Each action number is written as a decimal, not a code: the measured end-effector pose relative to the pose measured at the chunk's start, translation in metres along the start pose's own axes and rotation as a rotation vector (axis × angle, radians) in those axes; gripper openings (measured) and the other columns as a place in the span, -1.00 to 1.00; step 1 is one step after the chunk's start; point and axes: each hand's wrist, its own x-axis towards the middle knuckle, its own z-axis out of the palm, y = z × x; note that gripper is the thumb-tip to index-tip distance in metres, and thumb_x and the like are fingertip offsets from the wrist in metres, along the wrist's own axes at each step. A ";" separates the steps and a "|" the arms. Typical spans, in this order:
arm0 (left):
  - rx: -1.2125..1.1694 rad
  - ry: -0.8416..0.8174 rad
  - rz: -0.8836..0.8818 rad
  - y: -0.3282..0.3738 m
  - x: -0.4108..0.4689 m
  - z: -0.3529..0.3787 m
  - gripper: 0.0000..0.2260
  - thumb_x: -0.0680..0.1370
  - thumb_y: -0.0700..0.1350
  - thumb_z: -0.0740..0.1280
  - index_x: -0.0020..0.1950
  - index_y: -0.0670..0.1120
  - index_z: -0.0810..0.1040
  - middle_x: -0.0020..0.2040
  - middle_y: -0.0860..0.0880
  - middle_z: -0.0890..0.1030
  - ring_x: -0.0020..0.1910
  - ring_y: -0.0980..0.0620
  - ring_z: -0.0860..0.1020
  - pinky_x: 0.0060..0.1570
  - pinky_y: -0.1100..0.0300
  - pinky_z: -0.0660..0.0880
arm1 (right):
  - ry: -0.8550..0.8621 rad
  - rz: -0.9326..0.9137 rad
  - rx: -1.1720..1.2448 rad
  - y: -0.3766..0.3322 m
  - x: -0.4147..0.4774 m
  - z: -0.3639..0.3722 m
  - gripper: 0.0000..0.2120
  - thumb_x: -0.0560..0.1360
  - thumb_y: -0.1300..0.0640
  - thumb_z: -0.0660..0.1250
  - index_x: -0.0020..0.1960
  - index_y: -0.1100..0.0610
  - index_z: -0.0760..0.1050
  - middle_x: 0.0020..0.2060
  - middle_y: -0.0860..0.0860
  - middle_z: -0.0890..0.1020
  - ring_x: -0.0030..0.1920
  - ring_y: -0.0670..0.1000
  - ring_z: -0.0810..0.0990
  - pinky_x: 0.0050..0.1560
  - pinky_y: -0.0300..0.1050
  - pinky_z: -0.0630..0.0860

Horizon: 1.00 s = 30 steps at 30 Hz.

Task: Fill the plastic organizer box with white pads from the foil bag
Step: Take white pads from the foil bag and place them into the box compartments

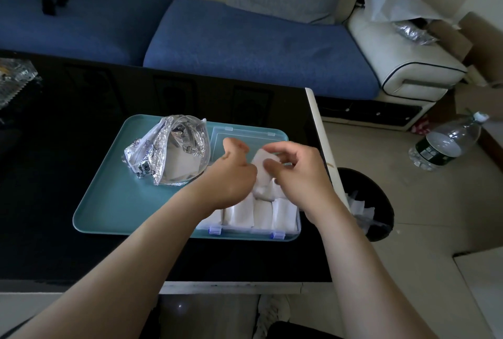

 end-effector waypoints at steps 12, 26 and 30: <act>0.460 0.085 0.169 -0.018 0.007 -0.002 -0.64 0.58 0.07 0.47 0.30 -0.03 0.54 0.05 0.03 0.62 0.05 -0.02 0.59 0.05 0.07 0.54 | 0.130 0.097 0.082 0.009 0.012 0.002 -0.67 0.60 0.30 0.33 0.14 -0.09 0.68 0.01 -0.06 0.73 0.07 -0.06 0.69 -0.04 -0.17 0.65; -0.353 -0.049 -0.022 0.004 0.003 -0.012 -0.85 0.67 -0.28 0.32 0.10 -0.20 0.70 -0.03 -0.15 0.77 -0.04 -0.02 0.77 0.02 0.04 0.72 | 0.134 0.164 0.351 -0.005 0.012 0.001 -0.69 0.56 0.34 0.41 0.20 0.03 0.68 0.01 0.01 0.76 -0.01 0.01 0.76 -0.16 -0.17 0.68; -0.365 0.012 -0.062 0.002 0.004 -0.013 -0.82 0.67 -0.32 0.28 0.09 -0.24 0.69 -0.06 -0.21 0.76 -0.06 -0.04 0.77 0.02 0.03 0.72 | 0.219 0.214 0.406 -0.004 0.013 -0.002 -0.69 0.52 0.35 0.42 0.14 0.02 0.70 0.00 0.01 0.76 0.01 0.01 0.74 -0.17 -0.26 0.64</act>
